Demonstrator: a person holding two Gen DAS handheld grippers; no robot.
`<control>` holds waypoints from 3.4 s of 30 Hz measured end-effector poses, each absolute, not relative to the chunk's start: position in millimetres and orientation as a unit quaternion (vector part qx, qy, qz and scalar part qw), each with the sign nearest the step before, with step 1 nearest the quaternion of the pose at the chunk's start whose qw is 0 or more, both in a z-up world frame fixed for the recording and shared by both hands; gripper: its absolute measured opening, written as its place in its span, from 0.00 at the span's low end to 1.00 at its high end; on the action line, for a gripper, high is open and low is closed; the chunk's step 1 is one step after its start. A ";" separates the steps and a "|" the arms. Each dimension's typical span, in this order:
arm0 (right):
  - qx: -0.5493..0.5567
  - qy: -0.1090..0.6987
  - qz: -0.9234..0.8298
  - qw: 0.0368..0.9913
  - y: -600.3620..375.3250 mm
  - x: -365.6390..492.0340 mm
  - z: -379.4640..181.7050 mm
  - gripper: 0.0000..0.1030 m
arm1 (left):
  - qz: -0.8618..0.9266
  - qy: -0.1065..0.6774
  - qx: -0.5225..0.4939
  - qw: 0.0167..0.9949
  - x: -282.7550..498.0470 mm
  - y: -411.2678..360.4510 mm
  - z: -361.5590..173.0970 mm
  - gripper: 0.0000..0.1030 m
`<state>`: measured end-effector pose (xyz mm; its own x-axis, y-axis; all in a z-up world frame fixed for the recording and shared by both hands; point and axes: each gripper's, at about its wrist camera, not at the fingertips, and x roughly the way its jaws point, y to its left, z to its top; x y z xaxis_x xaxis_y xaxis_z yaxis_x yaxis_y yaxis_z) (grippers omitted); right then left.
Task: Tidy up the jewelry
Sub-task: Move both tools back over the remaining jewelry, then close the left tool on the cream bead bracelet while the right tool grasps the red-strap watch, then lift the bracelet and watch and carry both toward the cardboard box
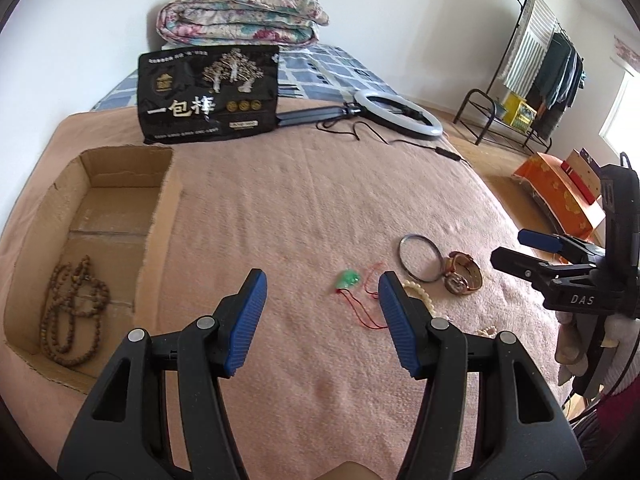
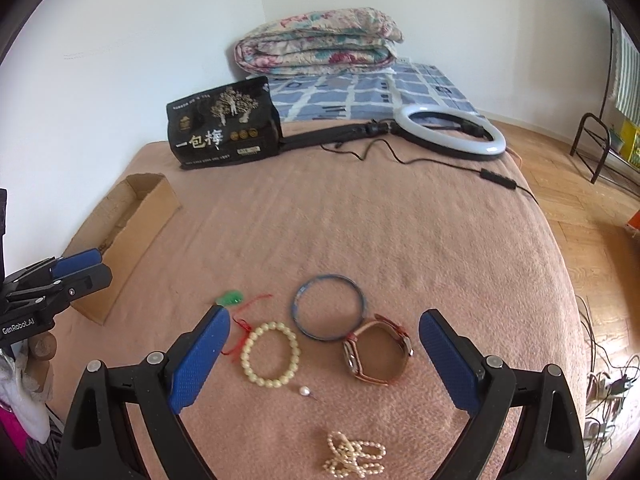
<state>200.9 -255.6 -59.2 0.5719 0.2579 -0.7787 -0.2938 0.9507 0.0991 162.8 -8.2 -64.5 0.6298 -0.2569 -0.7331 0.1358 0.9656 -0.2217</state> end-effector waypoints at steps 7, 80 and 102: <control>-0.003 0.469 0.149 0.870 -276.4 209.5 -79.7 0.81 | -0.143 0.439 -0.061 0.885 167.9 -39.4 -78.4 0.58; 0.008 0.518 0.171 0.838 -290.2 226.1 -123.1 0.09 | -0.249 0.458 0.010 0.853 174.1 -127.3 -112.5 0.05; 0.026 0.459 0.192 0.867 -249.8 214.2 -62.2 0.09 | -0.219 0.386 -0.071 0.893 161.1 -47.2 -43.1 0.05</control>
